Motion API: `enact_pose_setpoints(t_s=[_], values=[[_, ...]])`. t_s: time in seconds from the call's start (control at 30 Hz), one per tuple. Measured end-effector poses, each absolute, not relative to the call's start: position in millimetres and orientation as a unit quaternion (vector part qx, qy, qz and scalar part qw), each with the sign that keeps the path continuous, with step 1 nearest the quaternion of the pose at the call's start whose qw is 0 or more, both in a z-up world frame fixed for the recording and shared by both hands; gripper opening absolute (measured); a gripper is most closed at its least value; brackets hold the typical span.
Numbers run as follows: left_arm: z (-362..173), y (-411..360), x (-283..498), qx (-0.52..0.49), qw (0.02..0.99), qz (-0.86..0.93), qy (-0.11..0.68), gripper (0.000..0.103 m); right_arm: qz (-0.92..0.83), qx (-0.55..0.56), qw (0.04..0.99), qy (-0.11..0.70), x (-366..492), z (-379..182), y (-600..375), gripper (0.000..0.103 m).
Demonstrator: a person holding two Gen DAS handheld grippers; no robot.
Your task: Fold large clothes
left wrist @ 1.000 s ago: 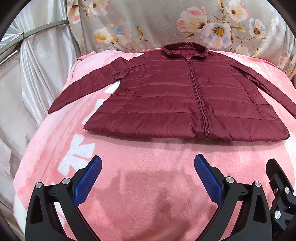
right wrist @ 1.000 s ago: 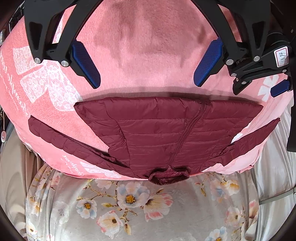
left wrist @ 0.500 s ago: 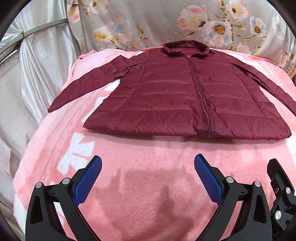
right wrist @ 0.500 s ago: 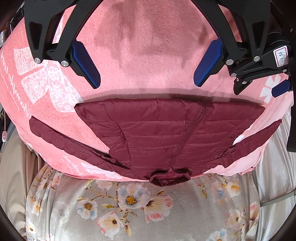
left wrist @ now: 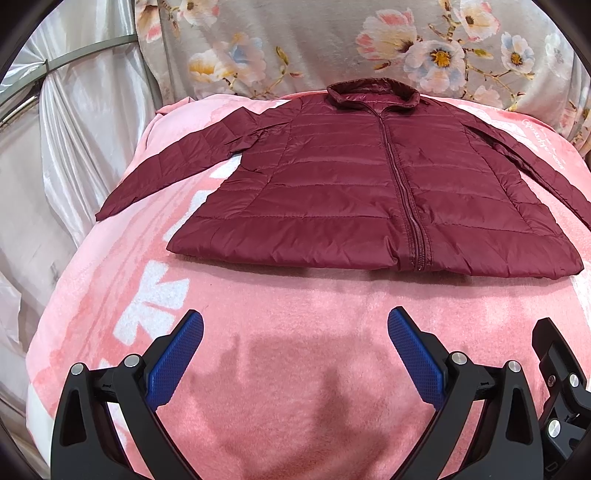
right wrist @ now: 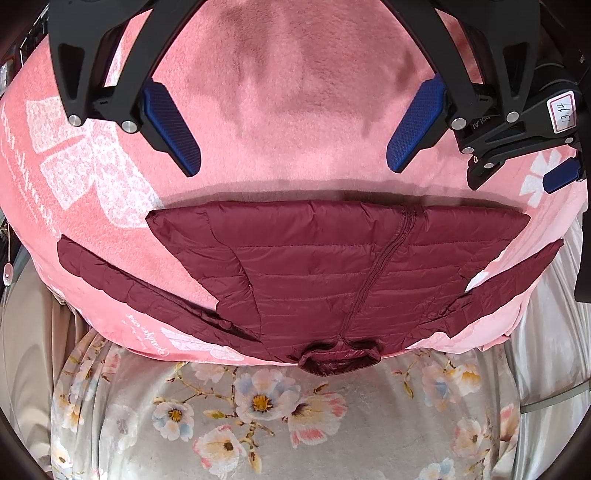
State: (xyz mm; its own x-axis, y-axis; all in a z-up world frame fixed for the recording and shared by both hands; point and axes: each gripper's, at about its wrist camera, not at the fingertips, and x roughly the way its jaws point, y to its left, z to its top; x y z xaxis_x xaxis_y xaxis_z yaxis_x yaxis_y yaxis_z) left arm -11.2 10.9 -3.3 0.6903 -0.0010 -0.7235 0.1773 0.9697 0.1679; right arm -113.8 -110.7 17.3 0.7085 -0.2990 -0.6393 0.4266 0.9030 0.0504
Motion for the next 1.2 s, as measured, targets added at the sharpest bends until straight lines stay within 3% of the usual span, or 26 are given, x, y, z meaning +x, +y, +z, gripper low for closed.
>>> enact_pose_setpoints(t_s=[1.2], values=[[-9.2,20.6,-9.4,0.11,0.911,-0.048,0.396,0.098,-0.198,0.099,0.916,0.333,-111.0,9.0,-105.9,0.098]])
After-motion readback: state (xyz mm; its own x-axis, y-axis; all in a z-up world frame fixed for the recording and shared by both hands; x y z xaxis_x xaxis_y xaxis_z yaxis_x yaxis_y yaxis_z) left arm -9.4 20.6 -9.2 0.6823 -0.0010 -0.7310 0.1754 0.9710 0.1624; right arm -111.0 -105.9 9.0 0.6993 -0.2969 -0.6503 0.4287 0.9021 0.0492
